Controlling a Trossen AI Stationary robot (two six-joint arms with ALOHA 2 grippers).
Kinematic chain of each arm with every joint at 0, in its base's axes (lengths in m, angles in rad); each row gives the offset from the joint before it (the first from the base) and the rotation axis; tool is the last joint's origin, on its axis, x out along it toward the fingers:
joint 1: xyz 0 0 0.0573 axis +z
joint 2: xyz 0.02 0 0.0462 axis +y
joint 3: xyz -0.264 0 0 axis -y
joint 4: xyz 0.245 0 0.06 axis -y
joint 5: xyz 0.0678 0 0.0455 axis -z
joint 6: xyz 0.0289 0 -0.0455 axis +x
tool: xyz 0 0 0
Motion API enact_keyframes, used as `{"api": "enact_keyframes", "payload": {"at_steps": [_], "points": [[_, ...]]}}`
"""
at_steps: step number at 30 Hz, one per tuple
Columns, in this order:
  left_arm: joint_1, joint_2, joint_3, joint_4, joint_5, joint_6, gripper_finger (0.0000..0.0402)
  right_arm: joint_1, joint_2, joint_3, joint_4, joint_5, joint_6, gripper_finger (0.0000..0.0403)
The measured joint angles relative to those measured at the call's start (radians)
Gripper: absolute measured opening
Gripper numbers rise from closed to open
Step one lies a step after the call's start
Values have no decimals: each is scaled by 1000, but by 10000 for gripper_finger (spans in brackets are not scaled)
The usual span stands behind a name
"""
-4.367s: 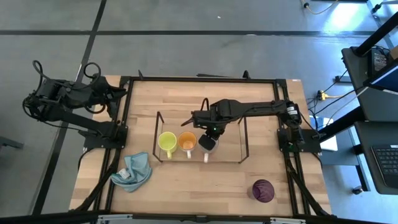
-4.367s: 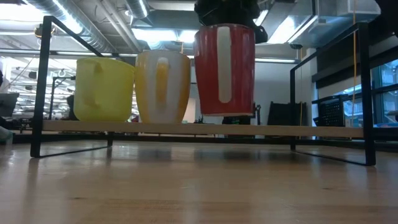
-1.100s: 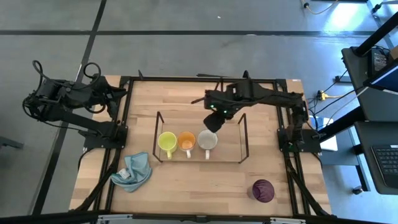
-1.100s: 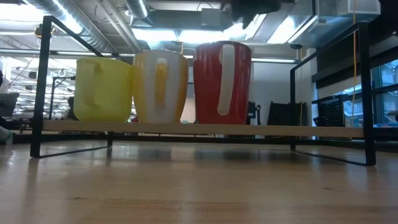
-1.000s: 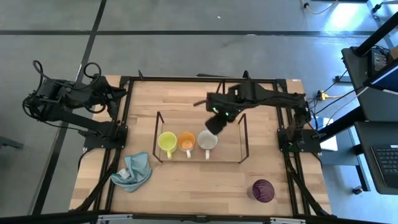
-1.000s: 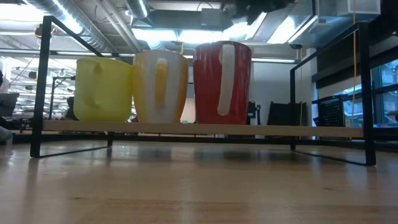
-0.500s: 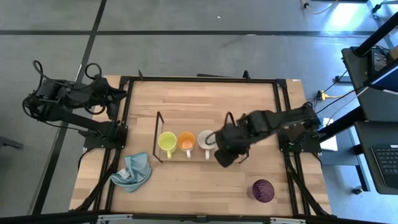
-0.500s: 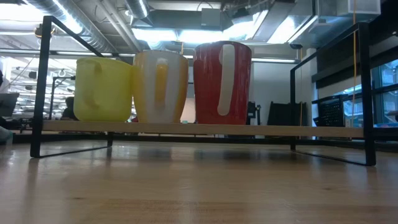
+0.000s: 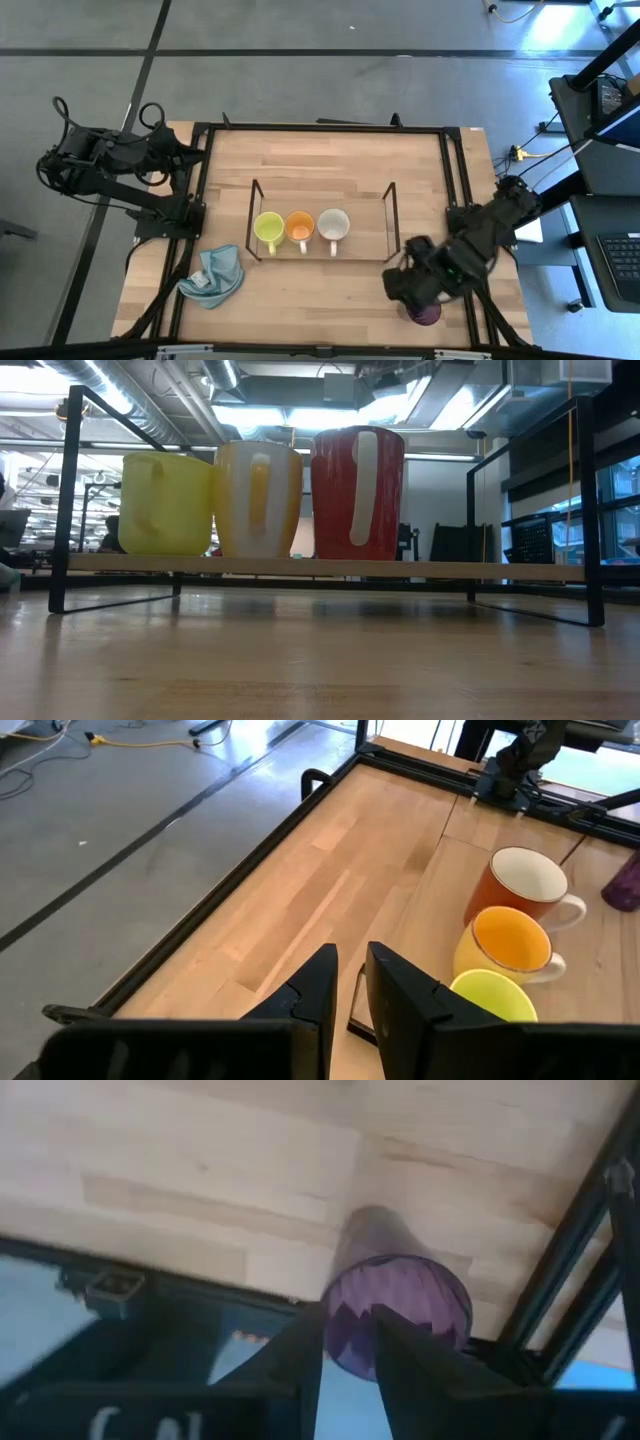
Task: Stack small to large cups/mugs on shelf
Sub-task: Put the violet cup on the shelf
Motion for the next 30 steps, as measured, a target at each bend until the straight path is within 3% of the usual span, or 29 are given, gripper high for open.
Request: {"api": "enact_keyframes", "payload": {"at_steps": [4, 9, 30], "points": [[0, 0, 0, 1, 0, 0, 51, 71, -37, -86, 3, -13, 118, 89], [0, 0, 0, 8, 0, -1, 51, 97, -65, -203, 3, -137, 145, 89], [0, 0, 0, 16, -1, -8, 51, 114, -78, -309, 36, -140, 161, 89]]}}
